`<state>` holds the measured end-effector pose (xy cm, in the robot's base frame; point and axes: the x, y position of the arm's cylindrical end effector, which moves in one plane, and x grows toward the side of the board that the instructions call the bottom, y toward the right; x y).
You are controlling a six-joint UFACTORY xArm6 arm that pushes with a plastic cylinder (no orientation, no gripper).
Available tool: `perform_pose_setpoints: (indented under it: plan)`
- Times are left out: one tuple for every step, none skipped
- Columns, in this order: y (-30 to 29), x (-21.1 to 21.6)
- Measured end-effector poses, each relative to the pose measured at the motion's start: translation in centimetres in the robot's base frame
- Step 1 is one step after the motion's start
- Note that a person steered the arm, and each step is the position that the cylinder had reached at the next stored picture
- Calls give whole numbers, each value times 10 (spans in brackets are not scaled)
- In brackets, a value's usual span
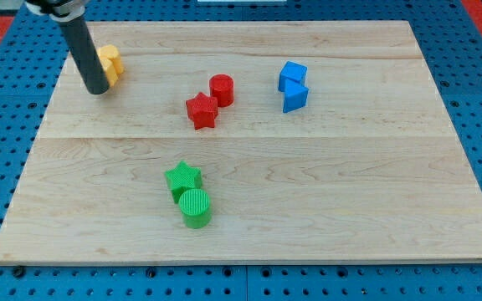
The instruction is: Slide the blue triangle along with blue cube down a bit
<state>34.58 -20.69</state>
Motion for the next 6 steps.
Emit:
perform_pose_setpoints:
  plan:
    - [1,-32]
    - [4,-68]
    - [32,-43]
    - [104,-43]
    - [218,-43]
    - [269,0]
